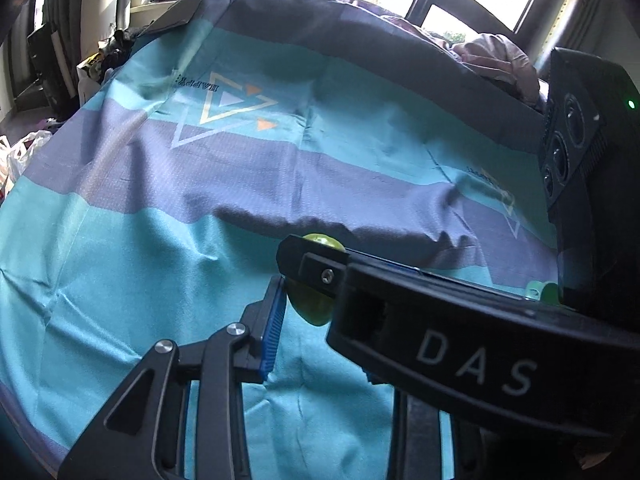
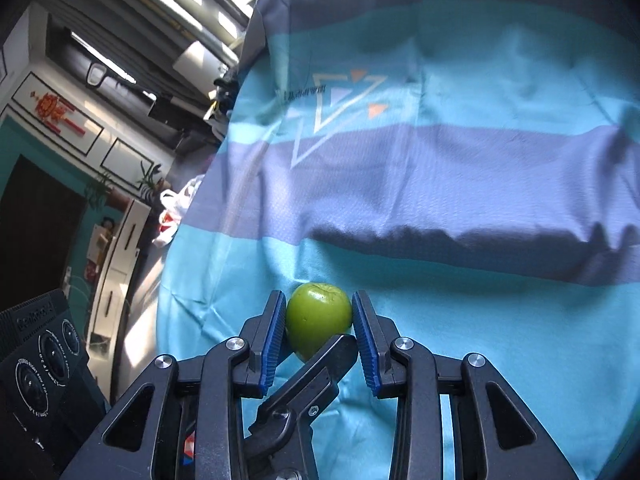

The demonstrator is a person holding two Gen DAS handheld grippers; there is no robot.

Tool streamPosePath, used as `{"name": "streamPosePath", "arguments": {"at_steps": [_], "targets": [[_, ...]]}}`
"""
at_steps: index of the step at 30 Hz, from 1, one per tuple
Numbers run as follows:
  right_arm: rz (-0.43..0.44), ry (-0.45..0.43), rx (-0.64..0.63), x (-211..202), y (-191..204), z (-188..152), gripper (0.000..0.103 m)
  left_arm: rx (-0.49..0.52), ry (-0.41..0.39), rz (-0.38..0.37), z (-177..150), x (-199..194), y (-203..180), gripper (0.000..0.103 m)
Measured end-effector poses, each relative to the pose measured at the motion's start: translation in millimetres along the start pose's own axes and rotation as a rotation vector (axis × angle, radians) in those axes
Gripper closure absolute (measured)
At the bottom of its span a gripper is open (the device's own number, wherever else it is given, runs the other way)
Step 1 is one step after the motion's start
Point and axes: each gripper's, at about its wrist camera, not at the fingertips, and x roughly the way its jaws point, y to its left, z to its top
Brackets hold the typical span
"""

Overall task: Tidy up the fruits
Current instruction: 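Carry the green fruit with the right gripper over the green bowl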

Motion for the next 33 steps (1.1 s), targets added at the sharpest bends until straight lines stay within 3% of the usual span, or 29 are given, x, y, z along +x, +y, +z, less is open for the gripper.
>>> {"name": "streamPosePath", "arguments": {"at_steps": [21,33], "targets": [[-0.105,-0.321,0.142,-124,-35,-72,0.066,0.290,-0.070,-0.192,-39,-51,-111,0.071],[-0.160,-0.457,0.255,-189,-96,-107,0.066,0.446,-0.042,-0.284,-60,-39,-197,0.071]]}}
